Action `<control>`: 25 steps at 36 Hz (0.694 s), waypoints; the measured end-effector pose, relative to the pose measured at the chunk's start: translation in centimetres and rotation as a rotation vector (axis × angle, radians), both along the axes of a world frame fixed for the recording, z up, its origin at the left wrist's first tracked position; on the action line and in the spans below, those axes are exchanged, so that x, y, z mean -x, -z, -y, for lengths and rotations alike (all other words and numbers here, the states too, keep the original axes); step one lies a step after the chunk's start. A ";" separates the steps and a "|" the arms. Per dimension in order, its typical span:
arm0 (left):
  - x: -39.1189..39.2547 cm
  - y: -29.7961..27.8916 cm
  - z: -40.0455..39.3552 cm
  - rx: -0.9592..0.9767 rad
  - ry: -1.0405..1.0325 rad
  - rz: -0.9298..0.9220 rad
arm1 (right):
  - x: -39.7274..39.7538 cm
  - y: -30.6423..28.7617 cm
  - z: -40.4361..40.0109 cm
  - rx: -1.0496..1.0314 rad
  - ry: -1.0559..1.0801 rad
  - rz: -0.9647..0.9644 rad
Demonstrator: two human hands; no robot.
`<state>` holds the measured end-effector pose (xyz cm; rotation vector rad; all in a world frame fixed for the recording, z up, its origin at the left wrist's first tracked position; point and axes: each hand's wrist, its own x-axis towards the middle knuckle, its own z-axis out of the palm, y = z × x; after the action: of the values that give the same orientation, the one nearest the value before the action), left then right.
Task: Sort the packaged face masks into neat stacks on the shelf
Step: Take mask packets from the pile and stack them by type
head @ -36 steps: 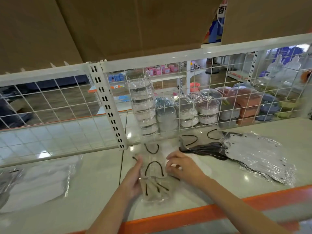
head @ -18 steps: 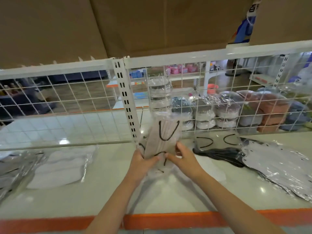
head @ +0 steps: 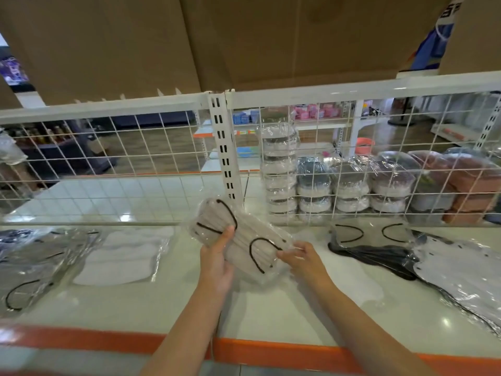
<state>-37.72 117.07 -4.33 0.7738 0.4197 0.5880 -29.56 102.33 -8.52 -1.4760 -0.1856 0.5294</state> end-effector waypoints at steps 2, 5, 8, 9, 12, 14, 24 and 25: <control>0.3 0.4 -0.2 0.045 0.003 0.017 | 0.6 0.1 -0.1 -0.166 -0.077 -0.106; 0.9 1.0 -0.2 0.029 0.039 0.011 | 1.5 0.0 -1.1 -0.246 -0.193 -0.111; 2.0 1.1 -1.5 -0.038 0.001 0.020 | 1.3 -0.6 -1.7 -0.196 -0.122 -0.011; 2.5 1.2 -2.4 -0.083 -0.027 -0.006 | 1.1 -1.2 -1.6 -0.184 -0.121 0.033; 4.4 2.1 -4.8 -0.296 -0.104 -0.164 | 0.1 -1.5 -1.0 -0.110 -0.128 0.167; 5.4 2.9 -5.8 -0.440 -0.134 -0.303 | -0.7 -0.7 -0.8 -0.034 -0.146 0.202; 5.5 5.3 -5.7 -0.760 -0.112 -0.498 | 0.2 1.9 -3.8 -0.038 -0.034 0.113; 5.5 5.1 -5.5 -0.752 -0.108 -0.502 | 0.6 1.5 -4.2 -0.040 -0.023 0.133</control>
<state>-43.26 122.52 -9.47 1.6433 0.7166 0.6549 -30.15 106.48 -10.04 -1.4721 -0.3161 0.4442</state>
